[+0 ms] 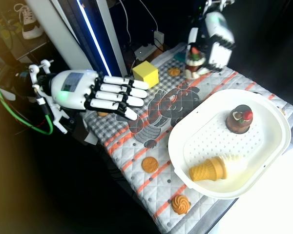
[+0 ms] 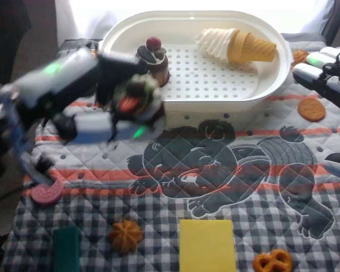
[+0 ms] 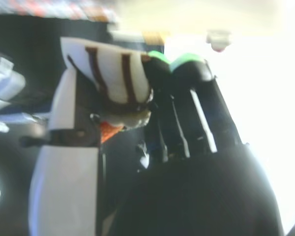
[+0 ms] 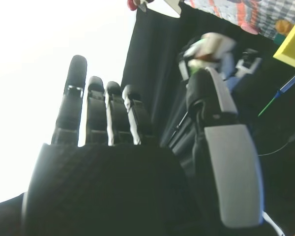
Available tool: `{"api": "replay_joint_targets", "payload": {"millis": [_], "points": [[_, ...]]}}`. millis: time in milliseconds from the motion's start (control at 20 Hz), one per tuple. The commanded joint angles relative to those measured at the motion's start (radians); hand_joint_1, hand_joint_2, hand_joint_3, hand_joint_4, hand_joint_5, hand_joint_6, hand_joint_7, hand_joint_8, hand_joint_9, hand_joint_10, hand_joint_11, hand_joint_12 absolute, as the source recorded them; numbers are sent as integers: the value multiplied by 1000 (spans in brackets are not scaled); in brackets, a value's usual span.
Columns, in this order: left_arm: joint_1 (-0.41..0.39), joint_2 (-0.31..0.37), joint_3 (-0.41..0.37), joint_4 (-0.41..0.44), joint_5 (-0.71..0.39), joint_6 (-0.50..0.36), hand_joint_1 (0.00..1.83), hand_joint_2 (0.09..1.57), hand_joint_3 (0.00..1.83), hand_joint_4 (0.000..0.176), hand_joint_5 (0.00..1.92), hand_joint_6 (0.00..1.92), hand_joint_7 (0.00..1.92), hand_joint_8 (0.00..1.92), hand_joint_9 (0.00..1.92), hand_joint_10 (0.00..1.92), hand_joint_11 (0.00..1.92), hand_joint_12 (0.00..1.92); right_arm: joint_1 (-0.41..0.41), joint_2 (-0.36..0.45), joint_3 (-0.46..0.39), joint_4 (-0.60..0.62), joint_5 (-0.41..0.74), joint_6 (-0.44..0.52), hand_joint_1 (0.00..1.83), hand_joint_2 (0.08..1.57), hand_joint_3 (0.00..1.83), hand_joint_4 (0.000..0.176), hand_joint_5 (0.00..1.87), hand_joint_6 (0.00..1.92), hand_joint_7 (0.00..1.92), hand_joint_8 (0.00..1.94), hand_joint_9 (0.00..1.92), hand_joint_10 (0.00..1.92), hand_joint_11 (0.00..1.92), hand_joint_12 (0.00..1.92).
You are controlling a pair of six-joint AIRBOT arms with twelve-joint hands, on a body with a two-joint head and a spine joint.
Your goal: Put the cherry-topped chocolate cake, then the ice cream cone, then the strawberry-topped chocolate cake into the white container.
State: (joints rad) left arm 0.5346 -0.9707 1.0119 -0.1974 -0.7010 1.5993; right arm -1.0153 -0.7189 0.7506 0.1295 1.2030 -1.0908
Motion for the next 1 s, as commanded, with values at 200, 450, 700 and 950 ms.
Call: {"api": "replay_joint_targets", "payload": {"millis": [200, 450, 700, 950], "points": [[-199, -161, 195, -57, 141, 34, 1170, 1226, 4, 0, 793, 1182, 764, 1504, 606, 1633, 539, 1921, -3, 2, 7, -1, 128, 6, 573, 1291, 0, 0, 0, 0, 0, 0, 0, 0, 0, 687], [-268, -298, 337, -175, 265, 131, 1189, 1184, 0, 0, 906, 1150, 786, 1289, 570, 1270, 305, 1822, -7, -3, 13, 2, 128, 10, 589, 1280, 0, 0, 0, 0, 0, 0, 0, 0, 0, 781], [-276, -361, 396, -280, 303, 232, 1121, 1276, 3, 0, 634, 1416, 669, 1371, 332, 1361, 124, 1905, -7, -8, 16, 2, 127, 14, 609, 1286, 0, 0, 0, 0, 0, 0, 0, 4, 0, 1008], [-273, -365, 384, -294, 295, 267, 1059, 1070, 0, 80, 216, 605, 237, 775, 6, 1289, 1, 1879, -8, -10, 17, 2, 128, 18, 607, 1284, 0, 0, 0, 0, 0, 0, 0, 4, 0, 850]]}}
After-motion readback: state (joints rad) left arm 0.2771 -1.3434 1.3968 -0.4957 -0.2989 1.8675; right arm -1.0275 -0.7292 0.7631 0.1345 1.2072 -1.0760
